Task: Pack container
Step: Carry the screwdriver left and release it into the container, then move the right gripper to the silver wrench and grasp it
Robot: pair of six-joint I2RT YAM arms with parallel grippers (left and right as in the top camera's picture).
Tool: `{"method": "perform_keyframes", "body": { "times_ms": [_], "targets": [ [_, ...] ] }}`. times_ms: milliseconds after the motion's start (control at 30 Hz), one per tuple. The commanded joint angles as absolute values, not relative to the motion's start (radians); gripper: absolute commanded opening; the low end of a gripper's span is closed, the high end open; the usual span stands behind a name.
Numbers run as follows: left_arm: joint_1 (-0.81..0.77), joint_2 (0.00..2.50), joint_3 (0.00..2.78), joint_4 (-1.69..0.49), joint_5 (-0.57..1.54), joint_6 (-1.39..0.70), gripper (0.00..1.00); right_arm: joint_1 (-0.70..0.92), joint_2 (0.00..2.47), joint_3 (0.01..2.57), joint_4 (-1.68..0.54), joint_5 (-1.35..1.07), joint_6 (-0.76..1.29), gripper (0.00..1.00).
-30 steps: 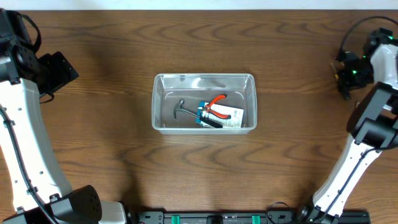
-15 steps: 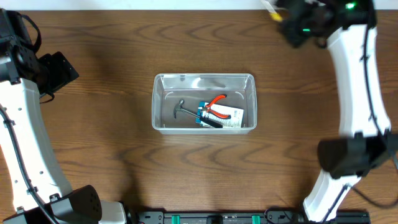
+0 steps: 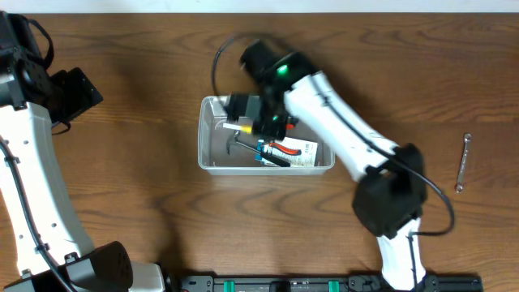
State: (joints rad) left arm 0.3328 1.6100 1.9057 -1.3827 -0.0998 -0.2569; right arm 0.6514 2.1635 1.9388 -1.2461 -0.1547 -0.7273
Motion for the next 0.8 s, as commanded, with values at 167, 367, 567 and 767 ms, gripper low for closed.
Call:
{"method": "perform_keyframes", "body": {
  "times_ms": [167,367,567,767],
  "targets": [
    [0.334,1.605,1.900,-1.387,-0.094,-0.241,0.98,0.636,2.237,1.886,-1.190,-0.101,-0.730,0.30],
    [0.334,1.605,1.900,-1.386,-0.093,-0.241,0.98,0.625,2.216,1.938,-1.190,-0.086,-0.660,0.58],
    [0.334,1.605,1.900,-1.386,-0.093,-0.241,0.98,0.546,2.098,2.122,-1.233,0.205,-0.389,0.59],
    [0.334,1.605,1.900,-1.386,-0.093,-0.241,0.98,0.304,1.921,2.168,-1.269,0.276,-0.049,0.96]
  ]
}}
